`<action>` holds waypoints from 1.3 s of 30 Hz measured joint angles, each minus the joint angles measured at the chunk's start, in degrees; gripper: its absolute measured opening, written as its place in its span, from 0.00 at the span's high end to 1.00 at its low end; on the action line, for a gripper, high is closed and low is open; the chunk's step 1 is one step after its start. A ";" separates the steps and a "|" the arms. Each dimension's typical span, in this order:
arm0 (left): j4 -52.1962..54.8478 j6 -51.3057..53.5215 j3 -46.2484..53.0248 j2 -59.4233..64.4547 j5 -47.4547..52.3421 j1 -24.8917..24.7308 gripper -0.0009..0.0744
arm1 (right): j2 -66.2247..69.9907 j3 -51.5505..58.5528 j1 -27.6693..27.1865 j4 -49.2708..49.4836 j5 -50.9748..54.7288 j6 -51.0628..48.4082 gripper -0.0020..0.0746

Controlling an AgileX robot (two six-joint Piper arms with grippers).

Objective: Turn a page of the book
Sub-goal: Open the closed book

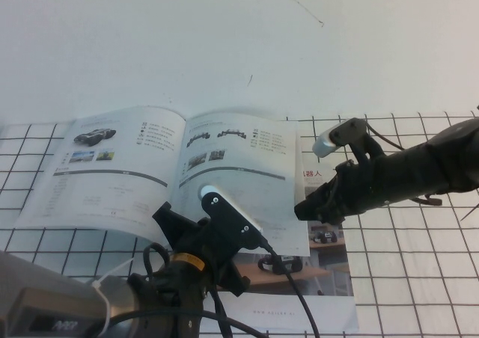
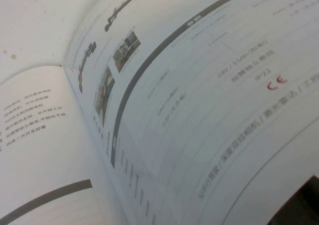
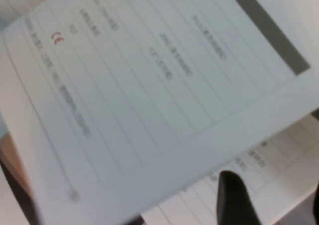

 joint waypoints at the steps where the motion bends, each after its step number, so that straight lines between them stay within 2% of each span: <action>1: 0.00 0.00 0.00 0.00 -0.03 0.00 0.99 | -0.38 0.00 0.00 -1.57 -0.46 1.12 0.54; 7: 0.00 0.00 0.00 0.00 -0.66 0.00 0.99 | -0.76 0.10 0.00 -8.92 -1.21 7.10 0.54; 10: -0.04 -0.11 0.00 0.00 -0.90 0.00 0.99 | -0.76 0.10 0.00 -8.90 -1.21 7.78 0.54; 17: -0.17 -0.64 0.00 0.00 -1.12 0.00 0.99 | -0.51 0.10 0.47 6.35 -1.00 -2.93 0.54; 20: -0.17 -0.78 0.00 0.00 -1.12 0.00 0.99 | 0.93 0.10 1.11 12.66 -1.00 -7.87 0.62; 25: -0.17 -0.78 0.00 0.00 -1.23 0.00 0.99 | 4.13 0.10 2.35 15.86 -1.00 -11.43 0.89; 27: -0.17 -0.78 0.00 0.00 -1.33 0.00 0.99 | 5.43 0.10 2.87 15.86 -0.88 -11.78 0.94; 34: -0.27 -0.78 0.00 0.00 -4.48 0.00 0.99 | 6.64 -0.01 3.51 13.23 1.14 -9.54 0.97; 39: -3.98 0.08 0.00 0.00 -7.24 0.00 0.99 | 6.64 -0.60 3.61 8.50 1.14 -4.13 0.97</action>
